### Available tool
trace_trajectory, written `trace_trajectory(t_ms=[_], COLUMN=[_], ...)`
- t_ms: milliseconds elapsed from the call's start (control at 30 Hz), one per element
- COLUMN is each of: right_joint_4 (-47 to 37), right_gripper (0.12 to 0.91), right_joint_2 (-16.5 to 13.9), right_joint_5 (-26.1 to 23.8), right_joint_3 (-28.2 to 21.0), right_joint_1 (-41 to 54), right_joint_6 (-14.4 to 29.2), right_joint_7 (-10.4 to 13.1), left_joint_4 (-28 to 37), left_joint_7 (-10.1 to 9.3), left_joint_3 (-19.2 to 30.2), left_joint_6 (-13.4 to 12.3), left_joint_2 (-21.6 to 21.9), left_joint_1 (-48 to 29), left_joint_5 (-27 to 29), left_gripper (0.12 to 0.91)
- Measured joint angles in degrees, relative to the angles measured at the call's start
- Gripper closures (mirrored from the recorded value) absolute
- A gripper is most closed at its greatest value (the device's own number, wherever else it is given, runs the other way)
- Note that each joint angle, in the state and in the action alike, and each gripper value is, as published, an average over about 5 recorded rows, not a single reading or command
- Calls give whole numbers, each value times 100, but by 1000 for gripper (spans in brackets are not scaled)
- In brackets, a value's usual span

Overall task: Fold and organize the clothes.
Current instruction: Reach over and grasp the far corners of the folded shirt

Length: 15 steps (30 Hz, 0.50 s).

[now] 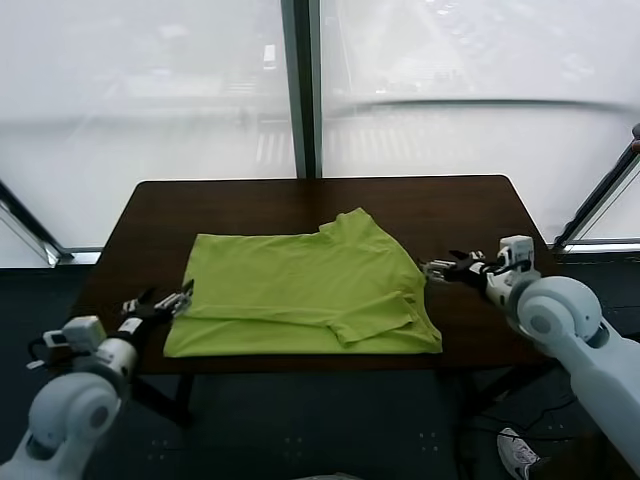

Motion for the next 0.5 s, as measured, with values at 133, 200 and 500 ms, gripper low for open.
trace_trajectory(t_ms=[133, 200, 500], right_joint_4=[-734, -1076, -2236], right_gripper=[118, 118, 118], right_joint_2=[466, 666, 1271], right_joint_5=[-171, -284, -655], right_joint_3=[-504, -680, -1015], right_joint_1=[683, 947, 1497], right_joint_6=[3, 17, 93], right_joint_7=[-163, -309, -610], left_joint_4=[512, 811, 2026], left_joint_7=[-163, -216, -77], left_joint_3=[286, 451, 1131], left_joint_6=[242, 384, 736], left_joint_2=[62, 88, 189], left_joint_1=[-901, -1327, -2655], left_joint_5=[-303, -422, -612], left_gripper=[123, 123, 123])
